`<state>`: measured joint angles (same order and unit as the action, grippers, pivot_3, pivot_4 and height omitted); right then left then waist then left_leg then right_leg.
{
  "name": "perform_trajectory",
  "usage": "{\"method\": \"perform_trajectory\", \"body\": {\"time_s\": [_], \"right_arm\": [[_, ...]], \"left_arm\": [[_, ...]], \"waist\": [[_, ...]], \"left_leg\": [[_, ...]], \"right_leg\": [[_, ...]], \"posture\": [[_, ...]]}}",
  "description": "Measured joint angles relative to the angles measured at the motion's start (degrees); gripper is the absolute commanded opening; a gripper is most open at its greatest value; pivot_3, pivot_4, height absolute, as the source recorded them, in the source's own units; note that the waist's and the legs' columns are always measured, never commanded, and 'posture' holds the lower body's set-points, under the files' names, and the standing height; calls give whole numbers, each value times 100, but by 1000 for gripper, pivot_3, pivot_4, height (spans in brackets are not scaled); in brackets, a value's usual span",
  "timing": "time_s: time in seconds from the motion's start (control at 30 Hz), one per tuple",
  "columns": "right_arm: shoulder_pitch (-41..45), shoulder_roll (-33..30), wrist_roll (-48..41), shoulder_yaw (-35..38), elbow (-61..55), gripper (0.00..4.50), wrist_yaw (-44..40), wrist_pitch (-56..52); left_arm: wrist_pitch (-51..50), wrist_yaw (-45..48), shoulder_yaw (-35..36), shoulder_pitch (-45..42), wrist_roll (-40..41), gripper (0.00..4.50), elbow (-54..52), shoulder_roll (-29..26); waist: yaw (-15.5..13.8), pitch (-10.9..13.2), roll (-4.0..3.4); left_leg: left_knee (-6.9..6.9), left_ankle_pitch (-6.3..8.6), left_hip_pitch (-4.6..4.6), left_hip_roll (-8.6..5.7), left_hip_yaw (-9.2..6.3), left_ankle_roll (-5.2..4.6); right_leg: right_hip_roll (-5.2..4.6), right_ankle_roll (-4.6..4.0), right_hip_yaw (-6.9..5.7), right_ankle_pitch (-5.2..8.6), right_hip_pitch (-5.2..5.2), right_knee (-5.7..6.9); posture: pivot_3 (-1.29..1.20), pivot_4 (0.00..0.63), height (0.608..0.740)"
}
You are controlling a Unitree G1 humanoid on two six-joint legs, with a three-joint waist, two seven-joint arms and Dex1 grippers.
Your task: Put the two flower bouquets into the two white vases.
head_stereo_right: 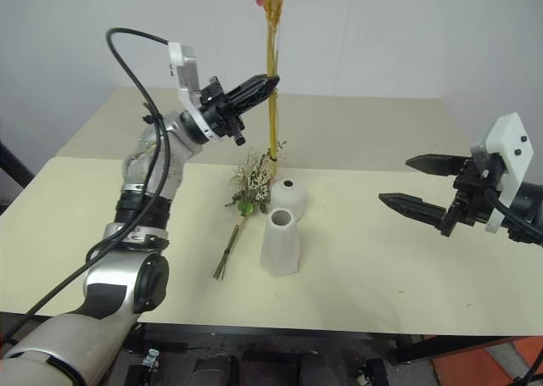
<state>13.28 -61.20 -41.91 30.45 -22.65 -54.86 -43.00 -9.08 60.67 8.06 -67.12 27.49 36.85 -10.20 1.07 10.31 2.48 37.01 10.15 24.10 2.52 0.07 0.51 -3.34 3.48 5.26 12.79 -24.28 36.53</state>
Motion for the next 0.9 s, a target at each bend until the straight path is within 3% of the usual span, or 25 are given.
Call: {"method": "perform_trajectory", "body": {"time_s": [0.3,0.9], "right_arm": [[-229,18,-204,228,-269,4500,195,-116],[-344,18,-228,385,-317,4500,309,-121]], "left_arm": [[637,-52,-36,-208,-264,30,844,349],[771,116,-138,-172,-390,30,838,446]], "waist": [[9,0,0],[-8,0,0]], "left_leg": [[-2,0,13,-1,-1,0],[-1,0,12,-1,0,0]], "right_leg": [[-1,15,1,-13,1,-36],[-1,16,2,-16,5,-39]], "posture": [[0,150,740],[0,150,740]]}}
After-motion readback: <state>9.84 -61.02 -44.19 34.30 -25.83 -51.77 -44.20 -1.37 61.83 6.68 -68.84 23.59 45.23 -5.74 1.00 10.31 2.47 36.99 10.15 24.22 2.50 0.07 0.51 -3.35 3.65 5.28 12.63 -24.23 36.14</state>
